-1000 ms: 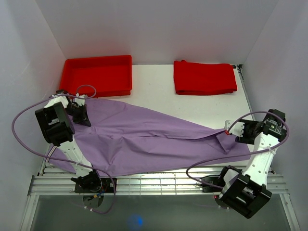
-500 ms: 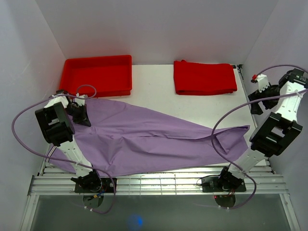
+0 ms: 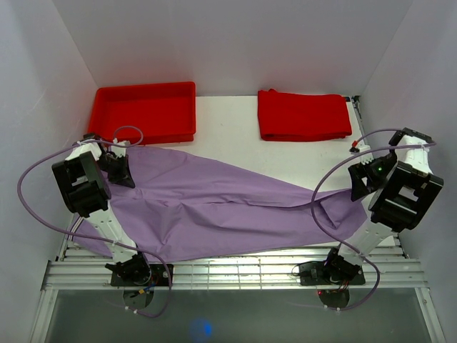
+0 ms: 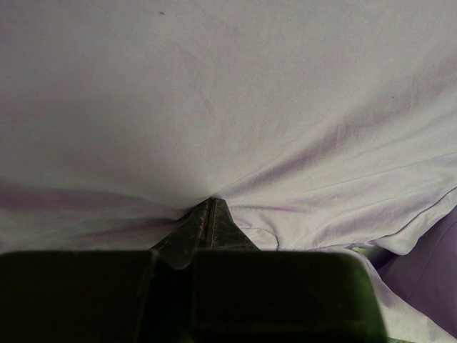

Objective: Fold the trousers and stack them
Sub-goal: Flatten the trousers out

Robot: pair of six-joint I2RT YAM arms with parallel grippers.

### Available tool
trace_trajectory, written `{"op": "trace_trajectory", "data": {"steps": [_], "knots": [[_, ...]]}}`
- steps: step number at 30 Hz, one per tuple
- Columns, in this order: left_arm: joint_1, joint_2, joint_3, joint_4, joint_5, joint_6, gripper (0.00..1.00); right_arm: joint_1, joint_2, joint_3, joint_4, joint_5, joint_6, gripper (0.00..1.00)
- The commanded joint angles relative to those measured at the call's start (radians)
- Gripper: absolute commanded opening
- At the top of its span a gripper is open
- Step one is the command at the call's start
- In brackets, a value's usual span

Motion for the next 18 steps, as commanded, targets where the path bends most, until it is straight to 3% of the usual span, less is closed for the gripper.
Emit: {"op": "trace_trajectory", "data": {"steps": [1,3,4,6,7,8,13,15,18], "knots": [[0.022,0.047,-0.039,0.083,-0.144,0.053,0.00,0.008,0.023,0.013,-0.020,0.007,0.037,0.80],[0.022,0.045,-0.037,0.083,-0.144,0.055,0.00,0.008,0.035,0.032,-0.020,0.013,0.054,0.69],[0.022,0.045,-0.036,0.083,-0.144,0.053,0.00,0.008,0.038,0.052,-0.019,0.013,0.054,0.51],[0.022,0.045,-0.036,0.084,-0.140,0.052,0.00,0.008,0.038,0.077,-0.020,0.007,0.051,0.36],[0.023,0.045,-0.039,0.084,-0.140,0.050,0.00,0.008,0.035,0.107,-0.022,0.004,0.049,0.18],[0.022,0.045,-0.039,0.086,-0.138,0.050,0.00,0.008,0.033,0.126,-0.022,-0.002,0.046,0.08],[0.022,0.053,-0.050,0.093,-0.144,0.049,0.00,0.091,0.015,0.282,-0.011,-0.036,-0.031,0.08],[0.022,0.056,-0.047,0.092,-0.144,0.047,0.00,0.143,0.015,0.400,0.047,-0.047,-0.035,0.08],[0.022,0.067,-0.030,0.087,-0.146,0.038,0.00,0.211,-0.028,0.441,0.213,-0.050,-0.080,0.08]]}}
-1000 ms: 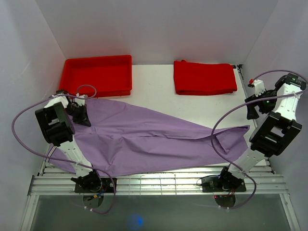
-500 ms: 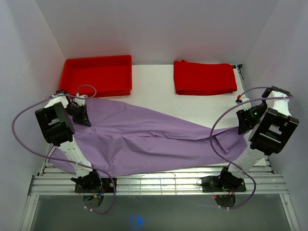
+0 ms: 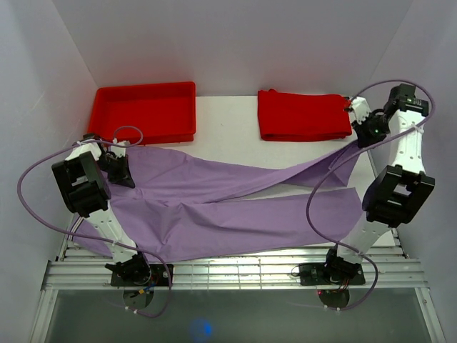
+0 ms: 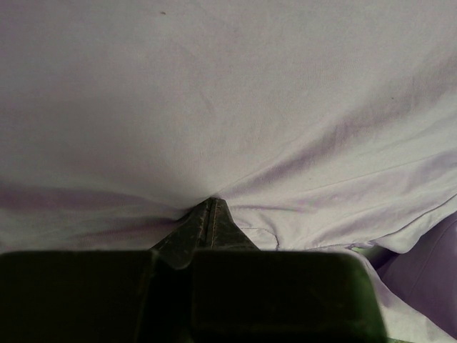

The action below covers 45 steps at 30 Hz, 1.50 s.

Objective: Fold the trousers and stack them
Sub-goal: Flatten the trousers out

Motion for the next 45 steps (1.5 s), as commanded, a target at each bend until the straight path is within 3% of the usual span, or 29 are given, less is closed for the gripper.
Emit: {"op": "trace_trajectory", "data": {"steps": [1,3,5,7,8,9,10,12,13,14,15,18,19,23,24,25,26,30,34,38,42,45], "knots": [[0.021,0.073,-0.023,0.084,-0.149,0.038,0.00,0.072,-0.120,0.034,0.204,-0.046,-0.101,0.08],[0.022,0.076,-0.018,0.082,-0.145,0.032,0.00,0.098,-0.197,-0.106,0.351,-0.054,-0.174,0.08],[0.024,0.073,-0.020,0.082,-0.138,0.031,0.00,0.089,-0.372,-0.261,0.483,-0.069,-0.297,0.08],[0.025,0.070,-0.027,0.084,-0.132,0.028,0.00,0.066,-0.575,-0.597,0.667,-0.103,-0.451,0.08],[0.025,0.070,-0.029,0.085,-0.129,0.026,0.00,0.039,-0.643,-0.722,0.739,-0.091,-0.632,0.08],[0.025,0.070,-0.030,0.085,-0.128,0.026,0.00,0.017,-0.741,-0.950,0.852,-0.089,-0.731,0.08],[0.025,0.070,-0.032,0.085,-0.125,0.026,0.00,-0.013,-0.773,-1.039,0.898,-0.097,-0.817,0.08],[0.027,0.067,-0.035,0.084,-0.125,0.029,0.00,-0.078,-0.799,-1.133,0.904,-0.076,-0.927,0.17],[0.027,0.062,-0.041,0.082,-0.126,0.035,0.00,-0.086,-0.801,-1.156,0.884,-0.060,-0.926,0.38],[0.027,0.052,-0.043,0.082,-0.129,0.040,0.00,-0.101,-0.796,-1.153,0.866,-0.048,-0.916,0.53],[0.027,0.045,-0.046,0.082,-0.129,0.046,0.00,-0.104,-0.785,-1.138,0.845,-0.046,-0.900,0.59],[0.027,0.018,-0.044,0.078,-0.117,0.060,0.00,-0.107,-0.726,-0.979,0.623,-0.045,-0.829,0.59],[0.027,0.002,-0.040,0.070,-0.096,0.078,0.00,-0.107,-0.709,-0.931,0.508,-0.048,-0.805,0.65],[0.012,-0.119,-0.041,0.052,0.019,0.148,0.00,-0.107,-0.626,-0.675,0.368,-0.098,-0.612,0.81],[0.004,-0.149,-0.041,0.050,0.027,0.161,0.00,-0.107,-0.580,-0.620,0.329,-0.111,-0.578,0.94],[-0.005,-0.210,-0.038,0.042,0.044,0.179,0.02,-0.107,-0.555,-0.562,0.291,-0.127,-0.508,0.96],[-0.033,-0.243,-0.034,0.023,0.067,0.227,0.05,-0.107,-0.523,-0.443,0.201,-0.156,-0.476,0.94],[-0.161,-0.404,-0.041,0.016,0.145,0.276,0.38,-0.107,-0.373,-0.241,0.033,-0.207,-0.394,0.90],[-0.355,-0.490,-0.069,0.117,0.167,0.195,0.53,-0.045,-0.276,-0.200,0.014,-0.203,-0.276,0.93],[-0.579,-0.378,0.015,0.187,0.112,0.149,0.58,0.034,-0.183,-0.260,0.112,-0.088,-0.144,0.98],[-0.671,-0.173,0.141,0.188,0.090,0.146,0.56,0.058,-0.038,-0.253,0.178,-0.034,-0.049,0.82],[-0.718,-0.101,0.212,0.203,0.064,0.153,0.55,0.069,0.041,-0.216,0.189,-0.016,-0.026,0.79]]}}
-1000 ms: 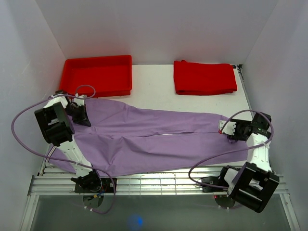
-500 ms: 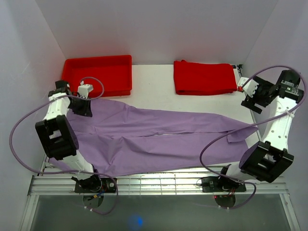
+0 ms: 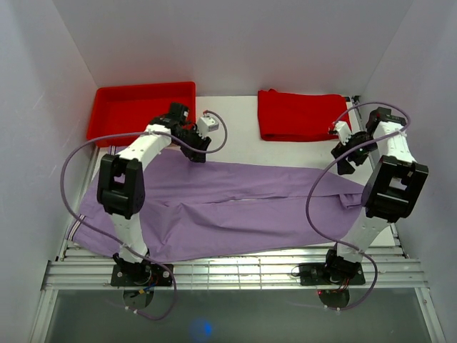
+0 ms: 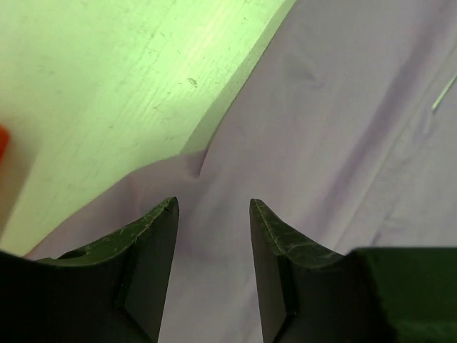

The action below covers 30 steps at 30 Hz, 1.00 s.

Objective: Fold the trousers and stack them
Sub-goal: Flatten the trousers out

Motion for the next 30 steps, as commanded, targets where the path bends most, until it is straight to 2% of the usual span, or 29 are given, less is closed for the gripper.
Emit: {"op": "trace_trajectory", "data": {"steps": [1,6,9,11,12,13,16,20,25,26,27,29,30], "knots": [[-0.038,0.065,0.081,0.004,-0.030,0.003,0.55,0.012,0.056,0.040,0.026,0.049,0.095,0.78],[-0.095,0.143,0.134,-0.020,-0.029,0.027,0.51,0.058,0.104,-0.016,0.093,0.096,0.126,0.81],[-0.115,0.178,0.137,-0.019,-0.044,0.026,0.44,0.087,0.114,-0.055,0.147,0.122,0.149,0.76],[-0.122,0.189,0.136,-0.017,-0.049,0.027,0.31,0.102,0.122,-0.055,0.150,0.127,0.154,0.57],[-0.124,0.185,0.128,-0.017,-0.049,0.029,0.26,0.104,0.119,-0.046,0.144,0.123,0.155,0.43],[-0.124,0.177,0.121,-0.016,-0.038,0.030,0.15,0.105,0.112,-0.040,0.138,0.113,0.152,0.36],[-0.124,0.104,0.072,0.004,-0.034,0.046,0.00,0.105,0.059,-0.024,0.096,0.078,0.125,0.08],[-0.122,-0.031,-0.023,0.026,-0.032,0.078,0.00,0.105,-0.060,-0.055,0.044,0.011,0.060,0.08],[-0.122,-0.189,-0.154,0.047,-0.012,0.092,0.00,0.111,-0.209,-0.158,0.088,0.001,0.039,0.08],[-0.122,-0.199,-0.181,0.062,-0.012,0.084,0.00,0.114,-0.206,-0.181,0.130,0.033,0.057,0.17],[-0.122,-0.205,-0.189,0.066,-0.012,0.081,0.00,0.114,-0.192,-0.182,0.138,0.046,0.069,0.56],[-0.124,-0.197,-0.188,0.066,-0.008,0.073,0.00,0.114,-0.116,-0.150,0.133,0.075,0.106,0.80],[-0.124,-0.196,-0.186,0.064,0.000,0.073,0.00,0.114,-0.081,-0.127,0.119,0.080,0.115,0.97]]}}
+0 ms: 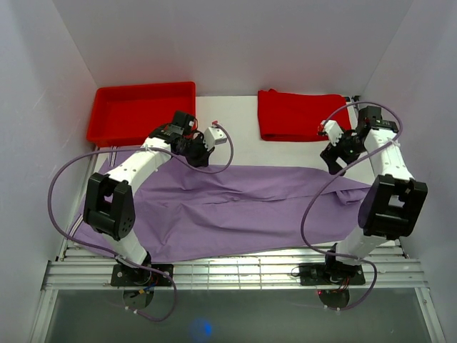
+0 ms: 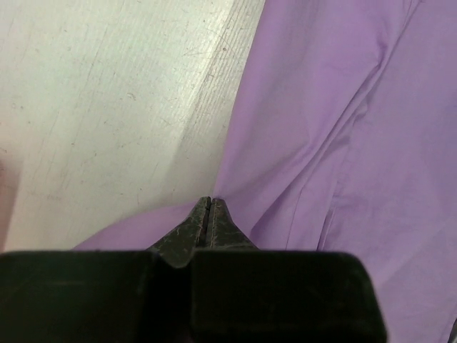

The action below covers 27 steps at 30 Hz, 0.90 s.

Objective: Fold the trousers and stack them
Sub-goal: Flatten the trousers out

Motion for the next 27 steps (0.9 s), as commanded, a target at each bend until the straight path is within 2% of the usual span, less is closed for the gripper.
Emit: {"op": "trace_trajectory", "data": {"steps": [1,5,8,9,11,13,15,19,22,25,26,27], "knots": [[0.000,-0.012,-0.015,0.026,0.045,0.001,0.00,0.002,0.147,0.039,0.014,0.032,0.046,0.98],[0.000,-0.029,-0.031,0.018,0.045,0.027,0.00,0.006,0.272,0.090,0.030,0.016,0.086,0.97],[0.000,-0.046,-0.063,0.018,0.014,0.051,0.00,0.009,0.312,0.081,0.032,0.010,0.072,0.86],[0.000,-0.057,-0.070,0.020,0.013,0.061,0.00,0.011,0.319,0.079,0.026,0.007,0.060,0.76],[0.000,-0.066,-0.097,0.024,0.005,0.061,0.00,0.014,0.333,0.072,0.018,0.007,0.055,0.64],[0.000,-0.078,-0.112,0.029,0.003,0.058,0.00,0.014,0.332,0.073,0.026,0.009,0.058,0.39],[0.000,-0.084,-0.118,0.035,-0.006,0.052,0.00,0.014,0.309,0.082,0.026,0.004,0.061,0.09],[0.000,-0.136,-0.132,0.041,-0.029,0.045,0.00,0.014,0.171,0.061,-0.002,-0.036,0.022,0.08],[0.000,-0.208,-0.173,0.029,-0.010,0.045,0.00,0.031,-0.011,-0.063,-0.020,-0.054,-0.078,0.08],[0.000,-0.288,-0.256,0.032,-0.004,0.053,0.00,0.052,-0.225,-0.267,-0.011,-0.028,-0.198,0.08],[0.000,-0.345,-0.283,0.032,-0.003,0.048,0.00,0.058,-0.341,-0.327,-0.002,-0.018,-0.234,0.08],[0.000,-0.371,-0.346,0.031,0.000,0.051,0.00,0.063,-0.402,-0.452,0.021,-0.004,-0.306,0.08]]}}
